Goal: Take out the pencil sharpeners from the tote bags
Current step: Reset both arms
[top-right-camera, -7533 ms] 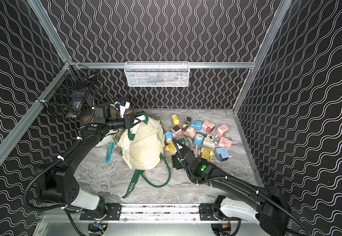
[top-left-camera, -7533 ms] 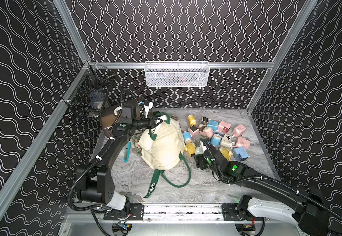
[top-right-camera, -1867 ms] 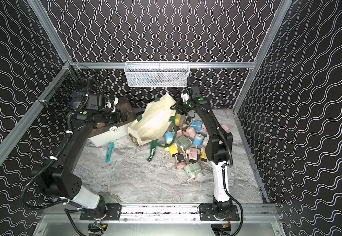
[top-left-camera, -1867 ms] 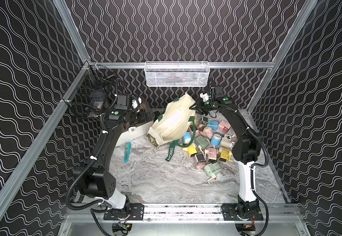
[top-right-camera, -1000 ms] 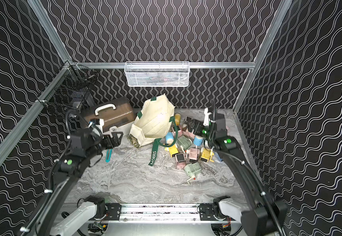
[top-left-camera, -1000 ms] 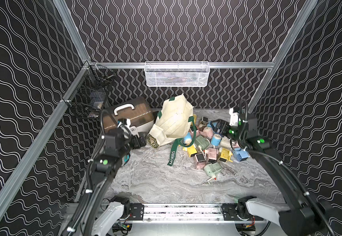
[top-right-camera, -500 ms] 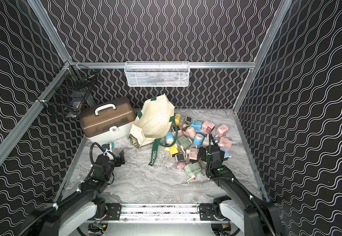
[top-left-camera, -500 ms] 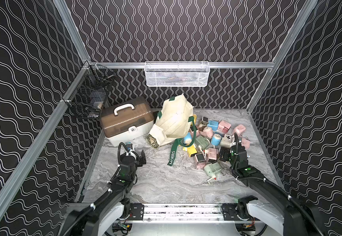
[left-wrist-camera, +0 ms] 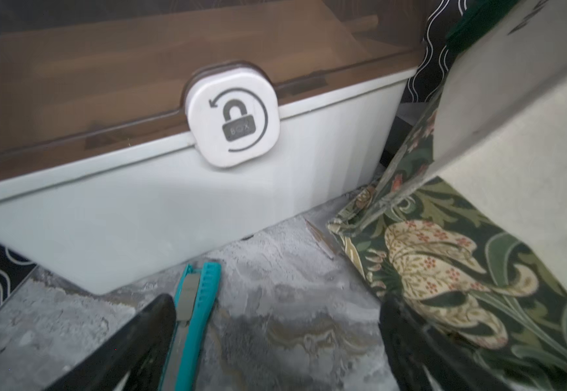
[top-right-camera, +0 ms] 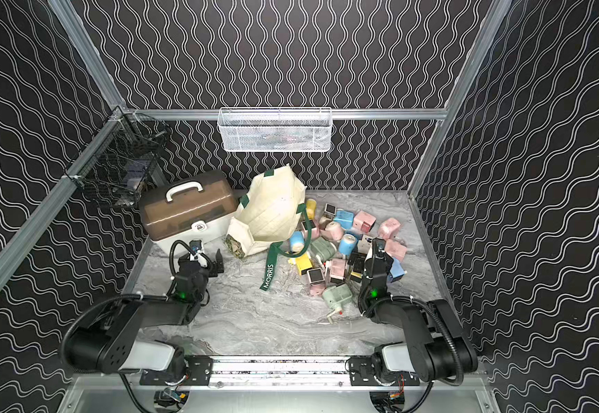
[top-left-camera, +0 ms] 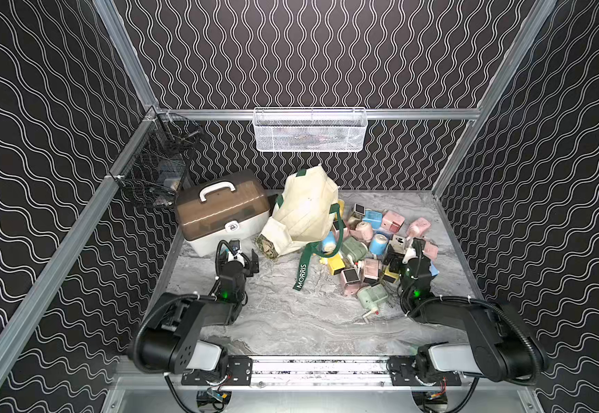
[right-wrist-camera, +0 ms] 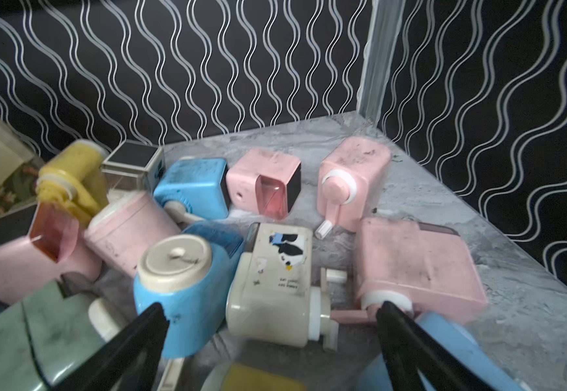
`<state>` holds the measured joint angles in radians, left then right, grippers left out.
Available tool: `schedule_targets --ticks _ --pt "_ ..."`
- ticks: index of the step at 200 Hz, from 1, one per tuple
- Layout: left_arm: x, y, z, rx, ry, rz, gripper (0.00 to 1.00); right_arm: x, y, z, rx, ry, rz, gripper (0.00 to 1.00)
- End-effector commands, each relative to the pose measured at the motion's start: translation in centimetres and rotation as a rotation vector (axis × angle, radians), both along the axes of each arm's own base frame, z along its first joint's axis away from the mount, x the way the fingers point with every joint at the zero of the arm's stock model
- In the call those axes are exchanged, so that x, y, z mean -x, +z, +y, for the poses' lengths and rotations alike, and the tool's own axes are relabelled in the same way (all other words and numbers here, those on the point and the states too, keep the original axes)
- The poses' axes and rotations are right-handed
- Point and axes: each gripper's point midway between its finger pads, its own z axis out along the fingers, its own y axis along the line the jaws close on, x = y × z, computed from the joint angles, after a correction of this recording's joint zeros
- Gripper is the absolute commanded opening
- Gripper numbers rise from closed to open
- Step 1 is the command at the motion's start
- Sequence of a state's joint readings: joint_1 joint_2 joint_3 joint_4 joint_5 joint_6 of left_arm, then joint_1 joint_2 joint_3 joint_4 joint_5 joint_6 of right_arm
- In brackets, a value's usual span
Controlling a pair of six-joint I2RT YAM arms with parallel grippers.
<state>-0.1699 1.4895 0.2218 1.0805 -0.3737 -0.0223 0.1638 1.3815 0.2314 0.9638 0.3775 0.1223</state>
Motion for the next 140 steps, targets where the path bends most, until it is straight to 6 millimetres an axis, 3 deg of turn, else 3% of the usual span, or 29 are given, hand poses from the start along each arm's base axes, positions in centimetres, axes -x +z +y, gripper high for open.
schedule_targets --ticks 1,30,41,65,73,84,96,110,116,130,140 --pt "-0.2 0.9 0.4 -0.047 0.012 -0.115 0.98 0.8 0.8 -1.5 -0.066 -0.072 -0.066 0.99" --pt "-1.5 -1.1 0.2 -0.046 0.003 -0.001 0.97 2.4 1.5 -3.8 0.054 -0.196 -0.035 0.98" --pt "-1.9 -0.6 0.3 -0.061 0.007 -0.034 0.98 1.9 0.9 -3.0 0.009 -0.143 -0.022 0.99" --pt "-2.7 -1.2 0.6 -0.055 0.020 0.016 0.98 1.4 1.6 -3.0 0.062 -0.134 -0.123 0.99" --pt "-2.9 -1.3 0.5 -0.058 0.018 0.026 0.98 1.3 0.9 -2.6 0.070 -0.108 -0.117 0.99" --pt "-3.0 -1.5 0.7 -0.043 0.018 0.042 0.96 0.5 -0.9 -1.7 0.092 -0.051 -0.092 0.99" --pt "-3.1 -1.4 0.8 -0.044 0.019 0.033 0.94 -0.6 -1.3 0.0 0.143 0.027 -0.097 0.96" --pt "-3.0 -1.3 0.9 -0.044 0.028 0.031 0.89 -1.0 -1.7 -0.2 0.129 0.019 -0.084 0.98" --pt "-3.1 -1.4 0.9 -0.042 0.031 0.034 0.99 -1.3 -1.7 -0.4 0.127 0.014 -0.083 0.99" --pt "-3.1 -1.3 0.9 -0.044 0.030 0.033 0.99 -2.4 -1.9 -1.1 0.105 -0.004 -0.048 1.00" --pt "-3.0 -1.4 0.9 -0.041 0.032 0.035 0.99 -3.5 -3.1 -1.9 0.056 -0.019 0.057 1.00"
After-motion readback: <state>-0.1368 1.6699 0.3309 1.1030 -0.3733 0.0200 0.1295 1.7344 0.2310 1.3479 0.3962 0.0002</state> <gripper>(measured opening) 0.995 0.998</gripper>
